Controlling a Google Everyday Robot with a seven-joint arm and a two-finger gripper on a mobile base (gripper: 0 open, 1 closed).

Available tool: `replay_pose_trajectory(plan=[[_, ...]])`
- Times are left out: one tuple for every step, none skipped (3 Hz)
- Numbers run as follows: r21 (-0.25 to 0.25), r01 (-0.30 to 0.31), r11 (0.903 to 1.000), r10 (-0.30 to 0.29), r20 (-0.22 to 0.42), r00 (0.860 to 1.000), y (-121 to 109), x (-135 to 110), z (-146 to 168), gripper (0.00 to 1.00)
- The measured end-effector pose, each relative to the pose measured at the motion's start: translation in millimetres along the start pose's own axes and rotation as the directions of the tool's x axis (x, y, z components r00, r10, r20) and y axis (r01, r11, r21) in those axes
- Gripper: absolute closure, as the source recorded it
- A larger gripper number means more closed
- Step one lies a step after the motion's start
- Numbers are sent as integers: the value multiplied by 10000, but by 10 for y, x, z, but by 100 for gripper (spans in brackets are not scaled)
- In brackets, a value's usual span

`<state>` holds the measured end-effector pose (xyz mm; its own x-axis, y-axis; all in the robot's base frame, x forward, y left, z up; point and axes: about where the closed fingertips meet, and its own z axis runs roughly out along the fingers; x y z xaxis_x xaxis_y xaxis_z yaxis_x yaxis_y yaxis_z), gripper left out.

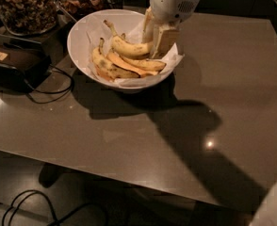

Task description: Pick banana from white bowl

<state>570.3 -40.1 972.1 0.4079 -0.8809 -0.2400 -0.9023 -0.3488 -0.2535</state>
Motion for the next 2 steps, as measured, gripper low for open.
replay_pose_trajectory(plan=[[166,-332,9993,336,-204,9992,249,-73,-91,100],[275,-834,9961,839,-180,9963,568,-130,-135,100]])
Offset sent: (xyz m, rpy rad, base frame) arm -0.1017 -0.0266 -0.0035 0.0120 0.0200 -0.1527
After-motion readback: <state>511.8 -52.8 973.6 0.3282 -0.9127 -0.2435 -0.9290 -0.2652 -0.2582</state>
